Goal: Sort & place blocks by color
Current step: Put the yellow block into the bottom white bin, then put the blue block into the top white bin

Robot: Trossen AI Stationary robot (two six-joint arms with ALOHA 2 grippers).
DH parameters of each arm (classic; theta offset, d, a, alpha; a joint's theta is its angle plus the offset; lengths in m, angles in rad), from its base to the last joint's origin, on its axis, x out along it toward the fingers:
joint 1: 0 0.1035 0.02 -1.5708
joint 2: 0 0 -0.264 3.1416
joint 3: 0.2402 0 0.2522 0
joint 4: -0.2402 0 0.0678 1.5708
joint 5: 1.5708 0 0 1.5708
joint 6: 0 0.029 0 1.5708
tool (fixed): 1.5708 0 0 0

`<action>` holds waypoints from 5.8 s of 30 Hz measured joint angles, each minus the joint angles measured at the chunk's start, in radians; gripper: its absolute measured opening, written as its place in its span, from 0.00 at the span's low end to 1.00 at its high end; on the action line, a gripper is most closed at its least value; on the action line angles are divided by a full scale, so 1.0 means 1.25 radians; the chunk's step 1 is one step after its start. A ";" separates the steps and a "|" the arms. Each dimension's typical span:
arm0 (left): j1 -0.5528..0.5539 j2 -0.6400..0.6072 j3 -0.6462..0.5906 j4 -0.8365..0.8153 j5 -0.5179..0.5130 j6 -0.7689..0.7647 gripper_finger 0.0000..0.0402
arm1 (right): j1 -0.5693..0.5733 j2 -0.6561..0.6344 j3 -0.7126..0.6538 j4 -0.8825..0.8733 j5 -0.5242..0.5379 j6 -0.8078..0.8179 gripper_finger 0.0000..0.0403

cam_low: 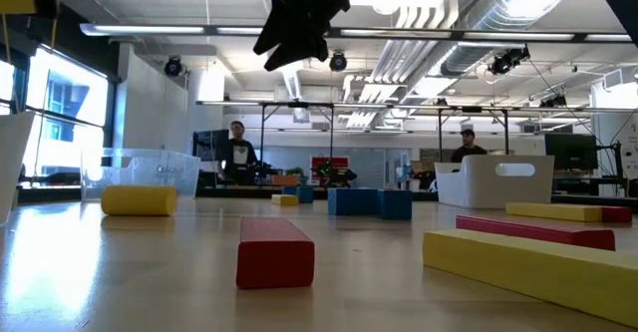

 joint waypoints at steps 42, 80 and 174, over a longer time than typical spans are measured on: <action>-0.168 0.418 0.000 0.020 0.106 -0.152 0.28 | -0.036 0.000 0.000 -0.210 0.000 -0.026 0.51; -0.100 0.172 0.000 0.012 -0.020 -0.072 0.53 | -0.021 0.000 0.000 -0.336 -0.067 -0.255 0.51; 0.478 0.050 0.000 0.168 -0.414 0.769 0.53 | 0.013 0.020 -0.128 -0.092 0.327 0.264 0.25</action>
